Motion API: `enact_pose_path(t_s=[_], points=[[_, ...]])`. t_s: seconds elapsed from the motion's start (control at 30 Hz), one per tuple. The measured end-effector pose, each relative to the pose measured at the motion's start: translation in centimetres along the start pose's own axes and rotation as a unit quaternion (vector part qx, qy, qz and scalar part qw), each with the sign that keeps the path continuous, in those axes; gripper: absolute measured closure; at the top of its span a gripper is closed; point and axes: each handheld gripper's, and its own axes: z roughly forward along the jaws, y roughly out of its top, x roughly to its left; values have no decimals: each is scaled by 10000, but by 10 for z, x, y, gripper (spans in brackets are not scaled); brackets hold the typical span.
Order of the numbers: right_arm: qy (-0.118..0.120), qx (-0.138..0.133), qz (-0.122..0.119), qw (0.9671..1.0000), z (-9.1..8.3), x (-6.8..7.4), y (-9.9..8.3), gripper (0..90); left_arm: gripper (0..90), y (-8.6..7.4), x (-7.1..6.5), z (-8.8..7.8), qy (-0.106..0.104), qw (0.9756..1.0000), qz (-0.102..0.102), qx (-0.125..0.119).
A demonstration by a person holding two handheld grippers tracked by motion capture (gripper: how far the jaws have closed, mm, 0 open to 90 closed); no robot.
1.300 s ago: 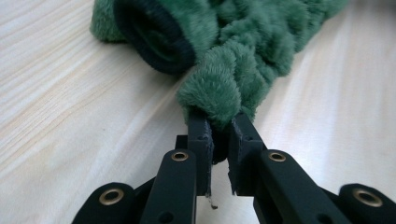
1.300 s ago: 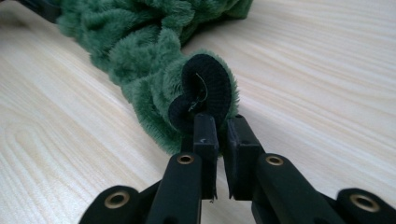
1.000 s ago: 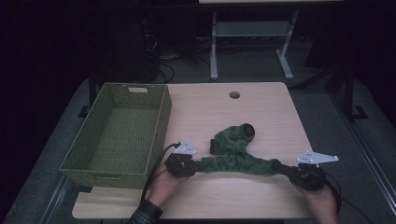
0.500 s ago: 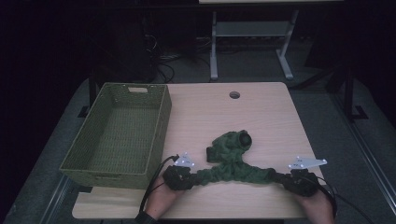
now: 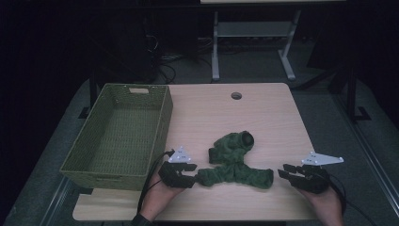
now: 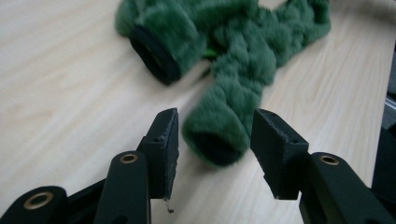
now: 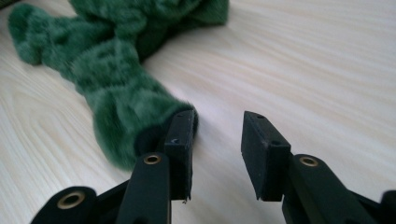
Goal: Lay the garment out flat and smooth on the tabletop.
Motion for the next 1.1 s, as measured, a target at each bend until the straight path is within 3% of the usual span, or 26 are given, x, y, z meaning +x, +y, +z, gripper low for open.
enact_pose_path(t_s=[0.33, 0.7, 0.8, 0.9, 1.1], points=[[310, -128, -418, 9986, 23, 17, 40, 657, 509, 27, 25, 24, -7, 9999, -126, -98], [425, -303, -741, 9959, 42, 30, 79, 659, 477, 25, 37, 58, -57, 9996, -178, 218], [301, -276, -702, 9967, 46, 27, 86, 573, 441, 25, 40, 63, -48, 9996, -209, 179], [330, -312, -540, 9975, 50, 22, 91, 525, 396, 26, 42, 67, -41, 9997, -177, 190], [429, -316, -534, 9972, 59, 25, 99, 461, 372, 28, 44, 76, -131, 9996, -129, 209]])
